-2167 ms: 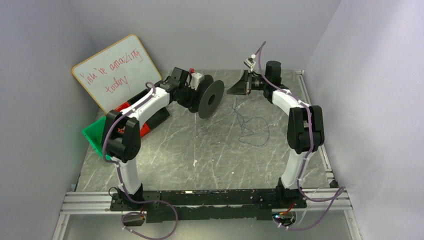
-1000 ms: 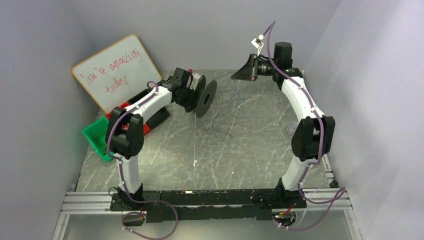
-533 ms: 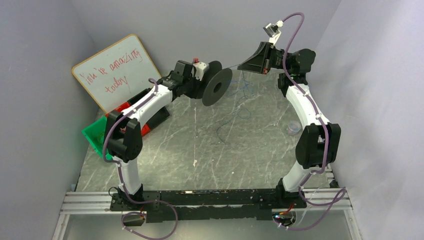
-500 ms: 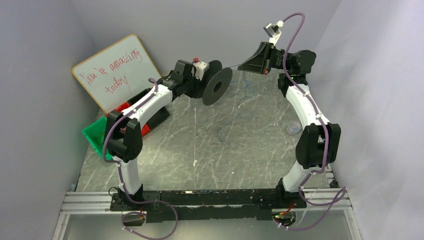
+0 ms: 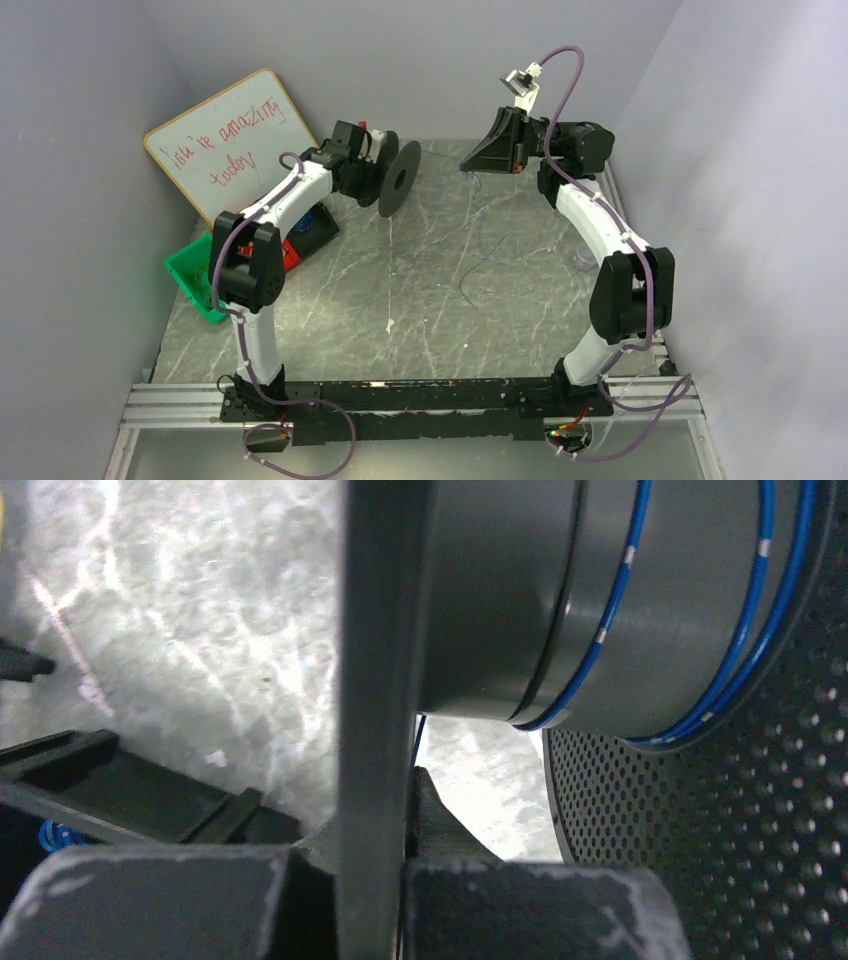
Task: Wrap the cables
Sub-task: Wrap the cable around the cable reel.
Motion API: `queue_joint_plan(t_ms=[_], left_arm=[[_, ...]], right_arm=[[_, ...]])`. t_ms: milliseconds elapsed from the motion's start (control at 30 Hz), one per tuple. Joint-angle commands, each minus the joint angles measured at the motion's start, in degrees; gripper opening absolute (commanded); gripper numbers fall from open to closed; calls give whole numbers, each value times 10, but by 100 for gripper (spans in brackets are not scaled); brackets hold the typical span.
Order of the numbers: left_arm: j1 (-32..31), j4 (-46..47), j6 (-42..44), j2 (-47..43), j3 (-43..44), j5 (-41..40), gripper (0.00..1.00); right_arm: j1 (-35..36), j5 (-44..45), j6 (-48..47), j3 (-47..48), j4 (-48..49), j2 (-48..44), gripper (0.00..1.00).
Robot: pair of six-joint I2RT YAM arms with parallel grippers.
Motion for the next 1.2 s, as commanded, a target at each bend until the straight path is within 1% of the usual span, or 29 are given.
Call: queue_joint_plan(t_ms=[0,300,433,500,600,667,767,800,833,900,967,1033,1100,1167], left_arm=[[50,-11,-49,0,30,-63,2],[65,-18,-53,11,53,-60,2],[73,-26,-46,19,82,-58,2],[73,-31,-43,20,94,-45,2],[73,-28,-40,11,100,-23,2],[73,-24,-38,-1,101,-10,2],[73,-20,-32,-24,108,1,2],[73,-21,-31,-31,112,0,2],[73,-21,-29,-38,118,-1,2],[73,-27,-27,-48,131,-3,2],[74,-31,-27,-59,137,-3,2],[73,-33,-27,-70,140,-3,2],[73,-35,-30,-80,142,-3,2],[73,-31,-34,-94,138,-3,3]], right_arm=[[24,-13,40,3,115,-52,9],[111,-59,8,-49,116,-55,8],[148,-81,2,-66,123,-55,8],[157,-84,-5,-73,120,-54,8],[157,-87,-32,-78,99,-42,8],[155,-90,-39,-85,109,-30,10],[143,-103,-3,-93,181,11,15],[136,-107,40,-89,260,37,16],[127,-108,80,-83,284,68,16],[111,-109,85,-86,287,115,17],[100,-110,57,-103,289,152,19],[99,-110,73,-104,289,187,21],[101,-110,96,-99,288,208,22],[100,-79,110,-100,287,206,23]])
